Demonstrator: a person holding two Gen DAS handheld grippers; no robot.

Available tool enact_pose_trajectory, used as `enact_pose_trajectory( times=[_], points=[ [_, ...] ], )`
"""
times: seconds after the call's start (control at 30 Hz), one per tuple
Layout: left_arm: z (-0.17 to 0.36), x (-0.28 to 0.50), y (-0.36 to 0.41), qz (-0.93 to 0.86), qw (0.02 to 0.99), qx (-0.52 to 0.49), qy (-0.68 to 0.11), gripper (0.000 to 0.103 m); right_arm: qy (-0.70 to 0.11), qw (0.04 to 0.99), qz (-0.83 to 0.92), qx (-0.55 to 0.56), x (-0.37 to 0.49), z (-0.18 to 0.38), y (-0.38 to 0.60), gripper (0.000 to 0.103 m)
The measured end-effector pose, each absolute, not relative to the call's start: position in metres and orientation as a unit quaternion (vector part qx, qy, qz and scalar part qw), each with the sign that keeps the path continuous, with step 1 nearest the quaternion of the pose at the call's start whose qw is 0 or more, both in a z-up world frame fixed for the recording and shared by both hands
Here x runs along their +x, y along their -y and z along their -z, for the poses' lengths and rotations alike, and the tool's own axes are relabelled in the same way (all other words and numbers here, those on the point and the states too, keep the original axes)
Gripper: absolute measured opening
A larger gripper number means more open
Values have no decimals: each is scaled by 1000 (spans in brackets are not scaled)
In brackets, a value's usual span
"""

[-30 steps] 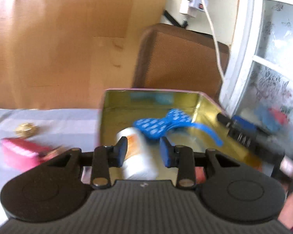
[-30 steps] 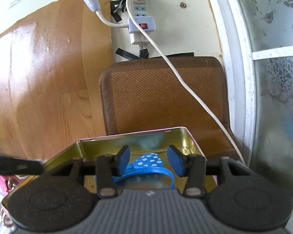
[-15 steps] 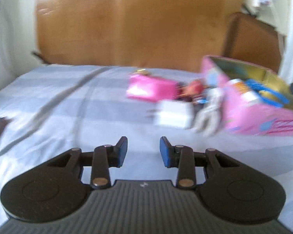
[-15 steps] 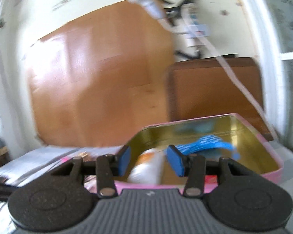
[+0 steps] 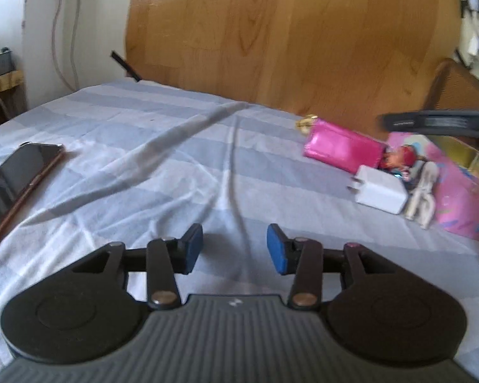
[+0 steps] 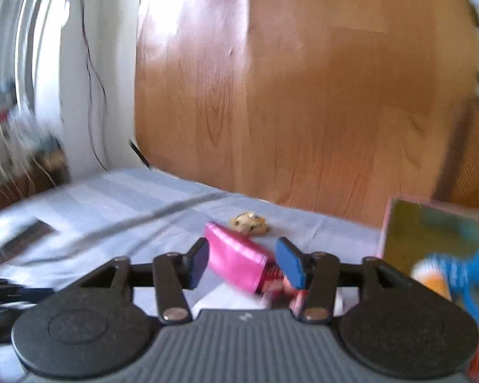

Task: Organize rigid objects
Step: 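Grasp the pink wallet with the right tool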

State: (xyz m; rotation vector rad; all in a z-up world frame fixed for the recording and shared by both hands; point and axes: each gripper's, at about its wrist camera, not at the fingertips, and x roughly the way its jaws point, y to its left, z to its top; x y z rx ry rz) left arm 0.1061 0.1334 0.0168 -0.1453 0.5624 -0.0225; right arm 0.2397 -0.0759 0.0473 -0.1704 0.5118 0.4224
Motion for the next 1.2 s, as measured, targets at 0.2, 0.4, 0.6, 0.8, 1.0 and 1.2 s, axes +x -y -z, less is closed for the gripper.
enact_pose_trajectory(
  times=[0.2, 0.4, 0.6, 0.8, 1.0, 1.2],
  points=[
    [-13, 100, -154, 15, 956, -142, -258, 54, -408, 875, -209, -159, 334, -12, 42, 81],
    [-11, 97, -174, 5, 948, -208, -242, 55, -384, 856, -274, -212, 298, -10, -1, 61],
    [-10, 92, -185, 12, 945, -236, -225, 55, -308, 803, -419, -290, 182, -11, -21, 61],
    [-11, 90, -193, 70, 940, -257, -212, 76, -280, 858, -399, -162, 128, -32, 47, 71],
    [-33, 106, -199, 79, 953, -222, -189, 94, -306, 873, -377, -55, 133, -27, 74, 54],
    [-29, 146, -184, 125, 948, -163, -244, 62, -318, 862, -395, -24, 146, -16, 35, 45]
  ],
)
